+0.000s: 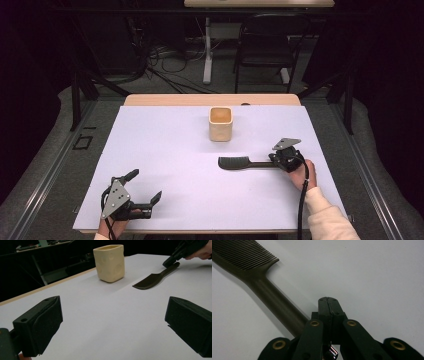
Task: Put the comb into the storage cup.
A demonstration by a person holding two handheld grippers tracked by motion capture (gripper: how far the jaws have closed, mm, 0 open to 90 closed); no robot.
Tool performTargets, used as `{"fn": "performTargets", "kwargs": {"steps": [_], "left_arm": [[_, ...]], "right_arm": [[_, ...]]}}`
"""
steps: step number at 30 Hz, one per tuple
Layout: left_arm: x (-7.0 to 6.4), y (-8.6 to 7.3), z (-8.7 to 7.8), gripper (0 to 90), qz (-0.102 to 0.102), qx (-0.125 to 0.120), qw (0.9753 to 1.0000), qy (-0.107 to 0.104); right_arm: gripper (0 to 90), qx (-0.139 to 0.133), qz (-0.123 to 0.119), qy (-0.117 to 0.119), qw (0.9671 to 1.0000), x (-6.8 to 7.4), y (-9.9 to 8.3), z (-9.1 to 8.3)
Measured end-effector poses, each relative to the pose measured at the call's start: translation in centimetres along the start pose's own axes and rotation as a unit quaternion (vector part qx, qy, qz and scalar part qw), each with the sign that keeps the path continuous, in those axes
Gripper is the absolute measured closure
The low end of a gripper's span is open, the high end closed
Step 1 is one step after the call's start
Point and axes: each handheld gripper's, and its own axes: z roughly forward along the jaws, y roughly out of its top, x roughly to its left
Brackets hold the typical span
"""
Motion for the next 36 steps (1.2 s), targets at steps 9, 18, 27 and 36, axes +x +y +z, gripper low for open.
{"fn": "performTargets", "kwargs": {"steps": [9, 18, 27, 36], "left_arm": [[0.0, 0.0, 0.0, 1.2, 0.0, 0.0, 1.0, 0.003], [0.0, 0.0, 0.0, 1.4, -0.001, -0.004, 1.0, 0.003], [0.0, 0.0, 0.0, 1.5, 0.0, -0.003, 1.0, 0.003], [0.0, 0.0, -0.1, 1.5, 0.0, -0.003, 1.0, 0.002]], "right_arm": [[90.0, 0.009, -0.002, 0.005, 0.9999, 0.2, 0.0, -0.2], [90.0, 0.018, -0.004, 0.005, 0.9998, 0.5, 0.3, -0.6], [90.0, 0.026, -0.009, 0.009, 0.9996, 0.6, 0.2, -0.7], [90.0, 0.033, -0.008, 0.015, 0.9993, 0.8, 0.3, -1.1]]}}
